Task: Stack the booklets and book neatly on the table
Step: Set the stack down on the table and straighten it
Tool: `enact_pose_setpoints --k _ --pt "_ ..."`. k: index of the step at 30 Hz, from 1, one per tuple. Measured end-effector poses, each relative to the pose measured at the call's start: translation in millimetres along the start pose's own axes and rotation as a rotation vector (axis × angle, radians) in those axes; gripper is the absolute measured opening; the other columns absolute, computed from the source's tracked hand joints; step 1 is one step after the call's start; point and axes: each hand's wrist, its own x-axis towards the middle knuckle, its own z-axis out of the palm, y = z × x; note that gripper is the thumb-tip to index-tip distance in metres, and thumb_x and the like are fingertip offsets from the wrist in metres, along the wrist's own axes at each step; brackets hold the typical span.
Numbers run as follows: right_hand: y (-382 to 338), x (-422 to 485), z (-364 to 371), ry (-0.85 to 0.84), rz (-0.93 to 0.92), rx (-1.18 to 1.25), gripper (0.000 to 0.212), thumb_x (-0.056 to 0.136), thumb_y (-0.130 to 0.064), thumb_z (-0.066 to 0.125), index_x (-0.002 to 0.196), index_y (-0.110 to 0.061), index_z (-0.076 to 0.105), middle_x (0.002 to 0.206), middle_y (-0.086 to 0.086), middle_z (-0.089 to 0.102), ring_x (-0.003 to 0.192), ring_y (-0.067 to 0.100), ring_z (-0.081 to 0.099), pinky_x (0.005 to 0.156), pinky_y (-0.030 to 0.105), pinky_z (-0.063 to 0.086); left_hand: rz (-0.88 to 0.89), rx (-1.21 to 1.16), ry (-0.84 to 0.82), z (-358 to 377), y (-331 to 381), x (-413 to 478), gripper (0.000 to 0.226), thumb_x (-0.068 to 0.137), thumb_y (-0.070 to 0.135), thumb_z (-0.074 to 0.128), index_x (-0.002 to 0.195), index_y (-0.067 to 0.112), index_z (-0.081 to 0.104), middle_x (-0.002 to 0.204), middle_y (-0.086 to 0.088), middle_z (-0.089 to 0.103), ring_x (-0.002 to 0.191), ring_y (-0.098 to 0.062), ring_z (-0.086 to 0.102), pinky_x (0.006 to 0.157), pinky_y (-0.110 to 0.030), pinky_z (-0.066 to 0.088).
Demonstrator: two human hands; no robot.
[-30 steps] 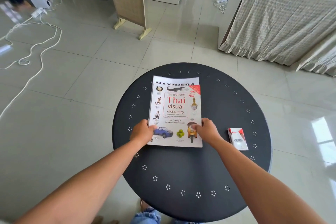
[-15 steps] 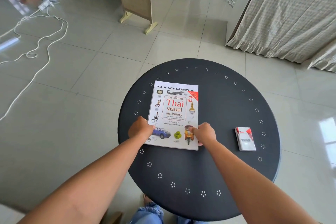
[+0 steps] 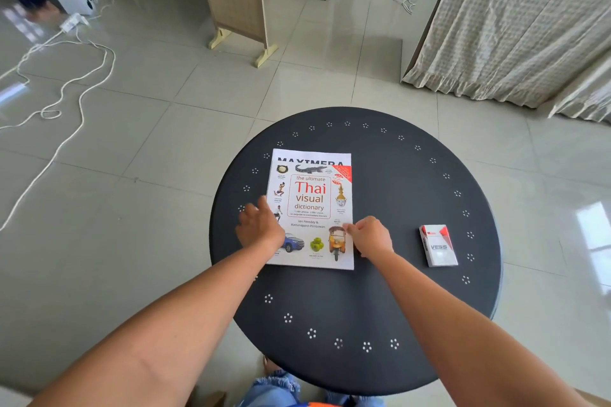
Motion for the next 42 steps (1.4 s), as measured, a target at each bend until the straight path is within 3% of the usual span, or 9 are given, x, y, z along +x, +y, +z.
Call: enact_pose_setpoints --k 2,4,6,8,12,16,23,31,42 --pt "6 -5 -16 0.121 -0.029 0.039 0.031 0.092 -0.033 0.058 0.068 -0.017 0.048 0.070 0.003 0.053 0.063 0.022 0.048 0.061 0.032 0.039 0.197 0.080 0.071 3 14 -11 0.073 0.081 0.025 0.061 0.146 0.024 0.026 0.145 -0.011 0.035 0.131 -0.030 0.035 0.105 -0.042 0.033" --pt "18 -6 -32 0.232 -0.018 -0.019 0.017 0.094 -0.031 0.055 0.102 -0.019 0.063 0.105 0.006 0.059 0.101 0.027 0.055 0.080 0.035 0.042 0.347 0.120 0.006 11 30 -21 0.075 0.084 0.037 0.061 0.149 0.025 0.024 0.156 -0.011 0.022 0.143 -0.030 0.020 0.117 -0.045 0.018" --pt "32 -6 -47 0.341 0.010 -0.135 0.036 0.093 -0.027 0.056 0.128 -0.018 0.056 0.129 0.012 0.050 0.123 0.032 0.044 0.098 0.039 0.037 0.423 0.151 -0.120 22 45 -30 0.076 0.088 0.044 0.056 0.151 0.026 0.018 0.163 -0.010 0.005 0.149 -0.030 0.001 0.120 -0.048 0.005" --pt "48 -8 -60 0.425 0.078 -0.203 0.046 0.091 -0.023 0.057 0.135 -0.018 0.049 0.136 0.014 0.043 0.126 0.035 0.038 0.103 0.041 0.032 0.466 0.188 -0.200 32 58 -36 0.080 0.089 0.046 0.054 0.153 0.027 0.011 0.164 -0.009 -0.009 0.150 -0.030 -0.012 0.120 -0.049 -0.002" --pt "81 -12 -72 0.403 0.197 -0.293 0.063 0.085 -0.030 0.061 0.141 -0.017 0.037 0.148 0.017 0.031 0.130 0.038 0.033 0.107 0.046 0.029 0.472 0.268 -0.274 45 64 -40 0.088 0.089 0.054 0.046 0.155 0.029 -0.006 0.161 -0.009 -0.023 0.147 -0.029 -0.025 0.119 -0.051 -0.008" --pt "103 -15 -71 0.336 0.226 -0.268 0.072 0.084 -0.033 0.059 0.148 -0.020 0.029 0.142 0.018 0.036 0.129 0.038 0.036 0.106 0.044 0.032 0.503 0.309 -0.245 56 51 -39 0.084 0.090 0.062 0.031 0.151 0.033 -0.019 0.158 -0.006 -0.032 0.143 -0.026 -0.033 0.117 -0.051 -0.013" --pt "104 -16 -58 0.382 0.147 -0.180 0.068 0.091 -0.028 0.053 0.151 -0.017 0.024 0.130 0.018 0.044 0.120 0.037 0.041 0.105 0.041 0.034 0.522 0.343 -0.245 67 43 -36 0.081 0.090 0.066 0.018 0.145 0.034 -0.031 0.150 -0.003 -0.045 0.135 -0.023 -0.044 0.113 -0.051 -0.023" --pt "62 -38 -12 0.271 -0.063 -0.177 0.074 0.089 -0.040 0.053 0.151 -0.017 0.020 0.123 0.012 0.042 0.115 0.031 0.043 0.096 0.037 0.043 0.505 0.365 -0.296 64 44 -36 0.080 0.091 0.066 0.017 0.138 0.035 -0.039 0.146 -0.004 -0.050 0.132 -0.023 -0.048 0.113 -0.054 -0.022" --pt "60 -49 -6 0.218 -0.077 -0.271 0.081 0.089 -0.050 0.056 0.153 -0.017 0.018 0.128 0.012 0.042 0.118 0.029 0.044 0.100 0.036 0.042 0.493 0.372 -0.330 64 45 -35 0.079 0.092 0.065 0.016 0.138 0.033 -0.040 0.144 -0.004 -0.052 0.130 -0.025 -0.050 0.111 -0.054 -0.024"
